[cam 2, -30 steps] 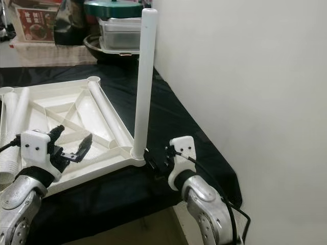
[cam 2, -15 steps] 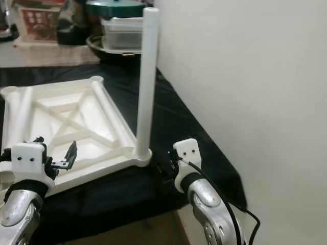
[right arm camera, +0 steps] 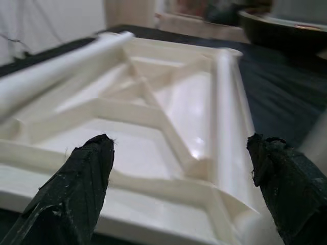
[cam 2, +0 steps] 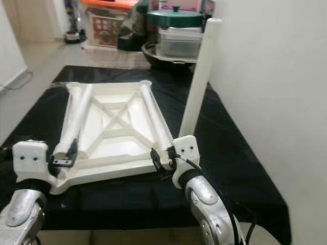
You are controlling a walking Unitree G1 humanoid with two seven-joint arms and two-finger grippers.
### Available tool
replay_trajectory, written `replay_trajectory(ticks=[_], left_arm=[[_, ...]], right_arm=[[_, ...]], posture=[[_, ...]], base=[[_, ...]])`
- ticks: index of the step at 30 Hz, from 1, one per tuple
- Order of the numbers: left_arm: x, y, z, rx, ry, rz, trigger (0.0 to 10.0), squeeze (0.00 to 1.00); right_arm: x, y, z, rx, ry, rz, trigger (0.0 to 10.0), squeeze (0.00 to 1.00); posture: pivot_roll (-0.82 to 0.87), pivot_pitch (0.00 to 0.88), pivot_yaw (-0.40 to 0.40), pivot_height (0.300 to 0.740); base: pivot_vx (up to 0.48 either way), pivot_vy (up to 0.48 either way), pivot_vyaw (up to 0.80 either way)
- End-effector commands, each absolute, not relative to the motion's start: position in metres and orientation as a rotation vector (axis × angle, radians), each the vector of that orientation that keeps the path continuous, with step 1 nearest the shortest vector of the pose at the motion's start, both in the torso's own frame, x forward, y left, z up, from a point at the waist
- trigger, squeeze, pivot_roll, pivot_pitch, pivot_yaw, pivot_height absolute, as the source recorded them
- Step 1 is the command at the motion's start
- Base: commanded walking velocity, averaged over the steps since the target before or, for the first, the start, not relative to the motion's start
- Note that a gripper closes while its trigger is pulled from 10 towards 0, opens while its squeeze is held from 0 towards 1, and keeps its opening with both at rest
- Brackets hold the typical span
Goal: Building children table
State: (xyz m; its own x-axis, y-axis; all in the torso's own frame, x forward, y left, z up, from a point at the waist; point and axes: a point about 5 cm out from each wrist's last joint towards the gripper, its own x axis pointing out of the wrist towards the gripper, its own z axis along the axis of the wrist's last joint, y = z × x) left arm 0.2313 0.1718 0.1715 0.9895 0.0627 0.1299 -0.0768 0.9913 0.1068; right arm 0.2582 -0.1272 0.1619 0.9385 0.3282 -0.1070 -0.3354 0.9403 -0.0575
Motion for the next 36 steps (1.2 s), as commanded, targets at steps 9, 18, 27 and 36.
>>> replay_trajectory(ticks=[9, 18, 27, 36], left_arm=[[0.234, 0.173, 0.174, 0.135, -0.135, 0.088, 10.0, 0.0], [0.237, 0.172, 0.172, 0.095, -0.119, 0.08, 10.0, 0.0], [0.242, 0.164, 0.172, 0.091, -0.126, 0.045, 10.0, 0.0], [0.242, 0.166, 0.174, 0.086, -0.145, 0.057, 10.0, 0.0]], right_arm=[[0.265, -0.125, 0.165, -0.055, 0.077, 0.348, 10.0, 0.0], [0.27, -0.124, 0.165, -0.051, 0.071, 0.344, 10.0, 0.0], [0.276, -0.126, 0.165, -0.079, 0.064, 0.314, 10.0, 0.0], [0.279, -0.129, 0.163, -0.086, 0.08, 0.293, 10.0, 0.0]], posture=[[0.07, 0.0, -0.077, 0.74], [0.07, 0.0, -0.084, 0.74], [0.06, 0.0, -0.078, 0.74], [0.06, 0.0, -0.083, 0.74]], base=[[0.0, 0.0, 0.18], [0.0, 0.213, 0.0], [0.0, 0.48, 0.0], [0.0, 0.356, 0.0]])
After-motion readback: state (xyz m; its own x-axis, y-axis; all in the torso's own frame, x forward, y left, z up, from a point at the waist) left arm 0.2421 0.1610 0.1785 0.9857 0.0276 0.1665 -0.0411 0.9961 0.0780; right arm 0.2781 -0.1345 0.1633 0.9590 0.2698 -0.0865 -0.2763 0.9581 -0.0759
